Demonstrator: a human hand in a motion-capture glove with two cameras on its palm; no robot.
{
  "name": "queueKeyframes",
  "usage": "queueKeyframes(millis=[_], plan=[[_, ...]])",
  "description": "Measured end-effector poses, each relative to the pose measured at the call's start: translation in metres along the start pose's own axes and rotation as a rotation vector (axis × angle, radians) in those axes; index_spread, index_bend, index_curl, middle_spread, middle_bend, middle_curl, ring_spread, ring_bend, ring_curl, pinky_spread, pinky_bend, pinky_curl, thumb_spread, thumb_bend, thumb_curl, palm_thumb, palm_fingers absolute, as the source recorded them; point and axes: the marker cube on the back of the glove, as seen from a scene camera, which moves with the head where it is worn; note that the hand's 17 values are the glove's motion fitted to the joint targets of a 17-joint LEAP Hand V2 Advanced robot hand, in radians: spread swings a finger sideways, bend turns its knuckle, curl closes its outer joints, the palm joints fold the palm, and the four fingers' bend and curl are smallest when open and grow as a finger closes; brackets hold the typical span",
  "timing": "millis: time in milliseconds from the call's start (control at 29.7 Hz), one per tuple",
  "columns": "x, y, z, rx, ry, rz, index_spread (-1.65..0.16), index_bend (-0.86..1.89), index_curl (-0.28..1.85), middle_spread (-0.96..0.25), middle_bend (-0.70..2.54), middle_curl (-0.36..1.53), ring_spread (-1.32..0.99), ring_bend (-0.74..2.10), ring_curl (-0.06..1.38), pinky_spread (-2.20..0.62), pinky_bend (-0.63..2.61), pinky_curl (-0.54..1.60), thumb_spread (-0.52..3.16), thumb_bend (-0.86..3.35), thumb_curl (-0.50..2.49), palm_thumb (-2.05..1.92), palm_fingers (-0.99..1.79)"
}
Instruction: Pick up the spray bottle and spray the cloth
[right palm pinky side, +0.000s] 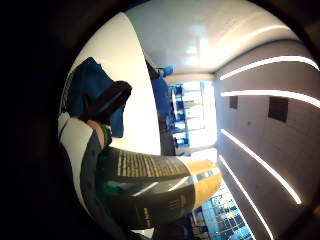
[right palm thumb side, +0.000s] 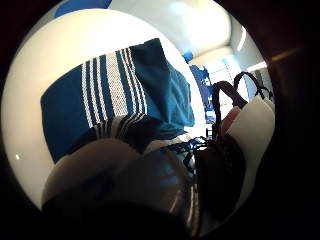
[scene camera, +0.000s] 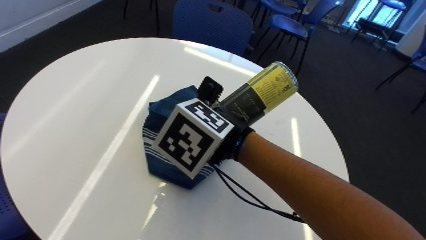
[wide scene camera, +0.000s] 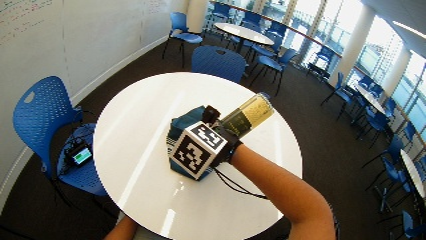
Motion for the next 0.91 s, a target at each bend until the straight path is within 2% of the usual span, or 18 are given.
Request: queueKeyframes(millis=[910], plan=[[-0.0087, 0.003, 0.0004, 0.007, -0.005, 0.008, -0.22, 0.41, 0.55, -0.13, 0.52, 0.47, -0.16, 0.51, 0.43, -0.22, 0.36, 0.38, 0.33, -0.03, 0.82, 0.85, 1.37]])
